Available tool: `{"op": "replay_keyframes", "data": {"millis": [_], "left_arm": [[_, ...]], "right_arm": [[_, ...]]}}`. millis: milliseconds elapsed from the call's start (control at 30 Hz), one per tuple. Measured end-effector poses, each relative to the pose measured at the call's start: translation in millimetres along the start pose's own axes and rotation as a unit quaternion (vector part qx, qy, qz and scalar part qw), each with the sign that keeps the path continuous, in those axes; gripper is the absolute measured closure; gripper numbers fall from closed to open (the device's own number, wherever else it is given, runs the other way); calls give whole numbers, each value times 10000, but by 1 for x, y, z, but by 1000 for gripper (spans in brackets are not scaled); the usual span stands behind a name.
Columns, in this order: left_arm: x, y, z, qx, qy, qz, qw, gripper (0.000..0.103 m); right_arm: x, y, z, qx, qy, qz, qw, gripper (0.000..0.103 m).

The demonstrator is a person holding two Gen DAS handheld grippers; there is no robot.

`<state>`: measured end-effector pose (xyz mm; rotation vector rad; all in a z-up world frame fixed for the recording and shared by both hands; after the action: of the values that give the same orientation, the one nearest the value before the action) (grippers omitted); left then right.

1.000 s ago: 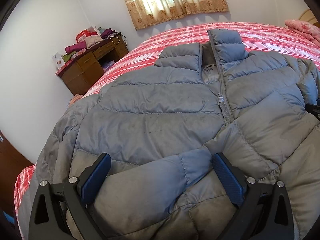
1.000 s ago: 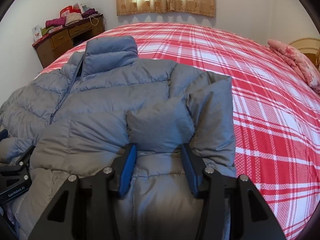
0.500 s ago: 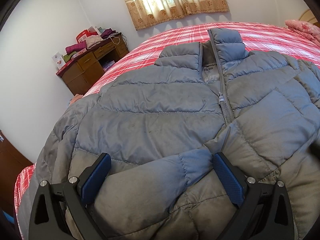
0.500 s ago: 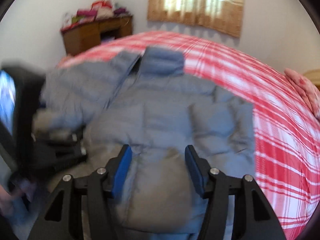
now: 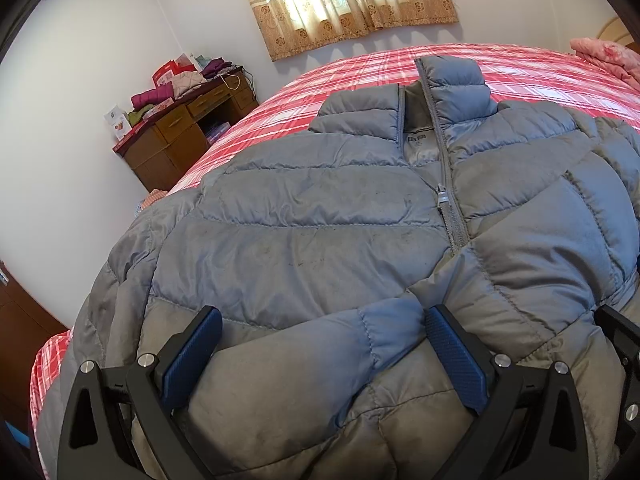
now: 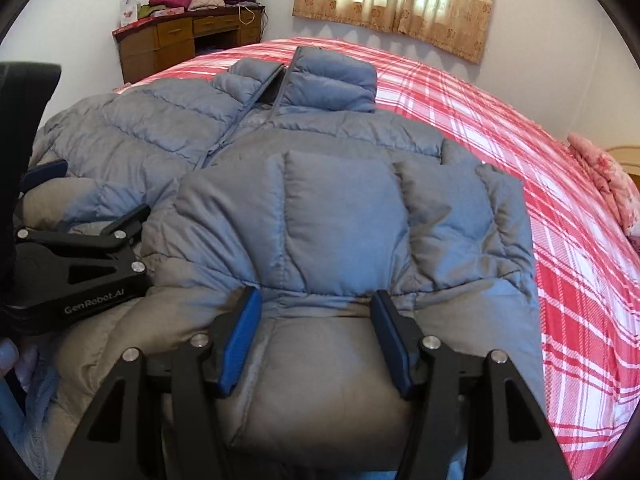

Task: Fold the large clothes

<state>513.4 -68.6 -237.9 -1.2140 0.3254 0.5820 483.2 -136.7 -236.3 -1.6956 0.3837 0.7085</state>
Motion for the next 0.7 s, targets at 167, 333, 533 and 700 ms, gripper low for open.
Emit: {"op": "replay_keyframes", "data": {"millis": [167, 333, 533, 700], "left_arm": [[-1, -1, -1, 56, -39, 3, 10000, 1], [-7, -4, 8, 23, 196, 191, 9996, 1], [-85, 13, 112, -300, -52, -238, 9993, 1], [-120, 89, 259, -770, -1050, 137, 9914, 1]], "right_arm": [[-3, 2, -2, 74, -37, -20, 10000, 41], [-3, 2, -4, 136, 24, -29, 9999, 35], [-29, 5, -19, 421, -211, 20, 9989, 18], [-83, 15, -15, 262, -325, -424, 9982, 8]]}}
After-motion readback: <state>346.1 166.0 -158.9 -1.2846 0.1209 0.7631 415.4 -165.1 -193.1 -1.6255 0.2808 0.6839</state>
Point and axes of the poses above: each gripper's, at about its wrist camera, not at the fingertips, and x roughly the way its jaws point, z to its left, y to its underside, the point moved 4 cm from there along x, roughly the way its jaws point, and after that the axes turned 10 degrees about -z, right-handed, at the moved point
